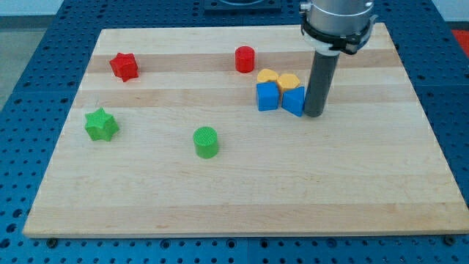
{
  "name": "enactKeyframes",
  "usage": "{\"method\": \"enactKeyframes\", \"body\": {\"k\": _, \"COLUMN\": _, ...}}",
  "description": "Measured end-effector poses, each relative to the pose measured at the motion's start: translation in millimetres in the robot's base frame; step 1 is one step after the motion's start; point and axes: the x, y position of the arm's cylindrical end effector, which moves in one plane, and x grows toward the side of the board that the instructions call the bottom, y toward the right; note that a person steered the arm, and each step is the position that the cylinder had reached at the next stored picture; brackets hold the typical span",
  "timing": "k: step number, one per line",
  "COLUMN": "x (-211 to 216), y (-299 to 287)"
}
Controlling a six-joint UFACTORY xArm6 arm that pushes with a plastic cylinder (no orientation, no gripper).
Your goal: Move arm away from blue triangle
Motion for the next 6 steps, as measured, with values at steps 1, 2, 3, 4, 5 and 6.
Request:
{"method": "enactKeyframes", "body": {"k": 1, "x": 1, "y": -6}}
{"method": "enactKeyframes", "body": {"k": 2, "x": 15, "y": -1}}
{"method": "enactKeyframes", "body": {"k": 3, "x": 77, "y": 5}}
{"method": "enactKeyframes", "body": {"k": 4, "x": 114, "y": -30}}
{"method": "enactKeyframes", "body": {"k": 5, "x": 120, "y": -86}}
{"method": "enactKeyframes", "body": {"k": 6, "x": 120, "y": -144}}
